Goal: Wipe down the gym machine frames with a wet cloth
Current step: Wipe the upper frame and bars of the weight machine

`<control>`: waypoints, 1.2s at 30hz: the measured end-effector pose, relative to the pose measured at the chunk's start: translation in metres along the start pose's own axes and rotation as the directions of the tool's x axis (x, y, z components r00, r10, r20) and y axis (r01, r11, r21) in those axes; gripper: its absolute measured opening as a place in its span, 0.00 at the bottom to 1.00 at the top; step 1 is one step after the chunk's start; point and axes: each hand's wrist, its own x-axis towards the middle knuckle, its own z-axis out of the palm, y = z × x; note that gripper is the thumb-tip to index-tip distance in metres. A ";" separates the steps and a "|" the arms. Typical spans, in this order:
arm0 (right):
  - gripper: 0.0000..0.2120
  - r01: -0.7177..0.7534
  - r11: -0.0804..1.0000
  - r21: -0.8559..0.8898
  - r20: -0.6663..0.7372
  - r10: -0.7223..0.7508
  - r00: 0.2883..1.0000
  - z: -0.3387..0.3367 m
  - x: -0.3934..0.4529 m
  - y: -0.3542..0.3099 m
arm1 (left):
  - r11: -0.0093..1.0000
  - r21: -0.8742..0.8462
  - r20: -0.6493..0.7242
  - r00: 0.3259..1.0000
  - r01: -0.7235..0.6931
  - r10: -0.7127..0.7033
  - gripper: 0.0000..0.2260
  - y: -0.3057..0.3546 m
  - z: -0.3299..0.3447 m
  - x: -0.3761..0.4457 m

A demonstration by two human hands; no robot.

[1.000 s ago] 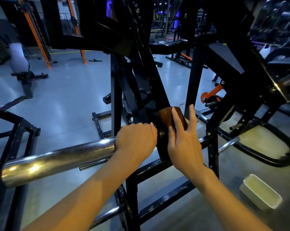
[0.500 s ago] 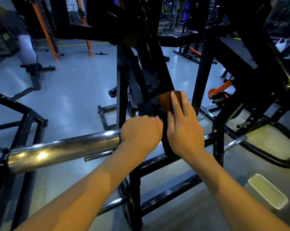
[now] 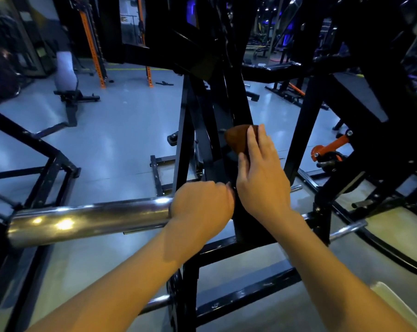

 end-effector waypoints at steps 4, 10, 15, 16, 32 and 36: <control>0.28 0.027 0.999 0.031 -0.005 -0.027 1.000 0.000 0.067 -0.009 | 0.994 0.105 -0.021 0.999 -0.039 0.042 0.17 0.000 0.004 -0.002; 0.28 0.055 0.998 -0.001 0.027 -0.055 0.998 0.004 0.093 -0.016 | 0.981 0.178 0.028 0.997 -0.074 0.070 0.25 0.002 0.011 0.003; 0.30 0.098 0.991 -0.089 -0.013 -0.100 0.995 0.008 0.057 -0.004 | 0.995 0.100 0.030 0.999 0.028 -0.031 0.09 0.004 0.010 0.006; 0.30 0.100 0.992 -0.083 -0.009 -0.101 0.995 0.008 0.069 -0.006 | 0.996 0.074 0.000 0.999 0.046 -0.046 0.10 0.005 0.010 0.006; 0.28 0.103 0.995 0.007 0.002 -0.103 0.995 0.005 0.086 -0.002 | 0.990 0.095 -0.081 0.992 0.108 -0.100 0.13 0.007 0.016 0.004; 0.27 0.087 0.995 0.048 0.025 -0.089 0.996 0.007 0.141 -0.017 | 0.991 0.090 -0.048 0.995 0.095 -0.090 0.13 0.005 0.012 0.004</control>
